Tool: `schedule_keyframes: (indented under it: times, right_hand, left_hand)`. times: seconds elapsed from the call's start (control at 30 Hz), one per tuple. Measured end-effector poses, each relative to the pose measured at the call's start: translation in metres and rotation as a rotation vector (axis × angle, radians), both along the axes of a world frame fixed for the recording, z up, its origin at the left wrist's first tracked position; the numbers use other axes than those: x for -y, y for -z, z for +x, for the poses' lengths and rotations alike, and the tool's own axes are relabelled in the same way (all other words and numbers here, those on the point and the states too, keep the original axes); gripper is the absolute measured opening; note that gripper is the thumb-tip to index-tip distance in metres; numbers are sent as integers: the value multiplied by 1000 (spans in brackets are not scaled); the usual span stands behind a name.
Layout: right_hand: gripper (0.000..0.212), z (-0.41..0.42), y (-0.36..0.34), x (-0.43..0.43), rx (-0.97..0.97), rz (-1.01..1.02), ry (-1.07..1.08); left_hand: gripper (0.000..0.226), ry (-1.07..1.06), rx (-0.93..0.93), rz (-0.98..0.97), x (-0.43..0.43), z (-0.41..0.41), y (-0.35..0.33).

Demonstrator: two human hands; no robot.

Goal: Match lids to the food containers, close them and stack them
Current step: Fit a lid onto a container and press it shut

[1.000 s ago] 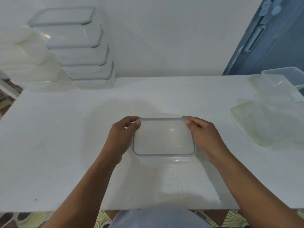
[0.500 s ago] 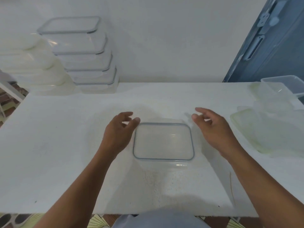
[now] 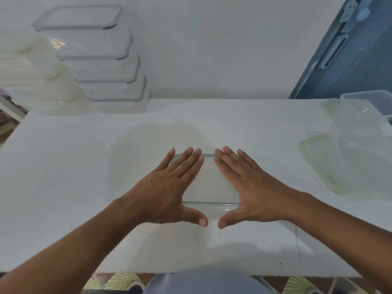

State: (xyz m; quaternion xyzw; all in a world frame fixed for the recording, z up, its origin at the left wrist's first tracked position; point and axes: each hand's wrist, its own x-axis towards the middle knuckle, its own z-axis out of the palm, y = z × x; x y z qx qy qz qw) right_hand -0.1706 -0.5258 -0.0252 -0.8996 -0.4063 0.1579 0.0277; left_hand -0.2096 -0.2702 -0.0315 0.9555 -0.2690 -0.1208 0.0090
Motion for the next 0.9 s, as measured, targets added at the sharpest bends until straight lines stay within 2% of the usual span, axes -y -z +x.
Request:
schedule_keyframes:
  times: [0.33, 0.4, 0.5, 0.57, 0.9]
  right_hand:
    - [143, 1, -3, 0, -24, 16, -10]
    - [139, 1, -1, -1, -13, 22, -9]
    - [117, 0, 8, -3, 100, 30, 3]
    - [110, -1, 15, -5, 153, 4, 4]
    - [112, -3, 15, -3, 141, 35, 0]
  left_hand:
    - [141, 7, 2, -52, -1, 0, 1]
    - [137, 10, 21, -62, -2, 0, 3]
    - [121, 7, 92, -94, -2, 0, 10]
    - [116, 2, 111, -108, -3, -1, 15]
    - [117, -17, 104, -94, -1, -3, 12]
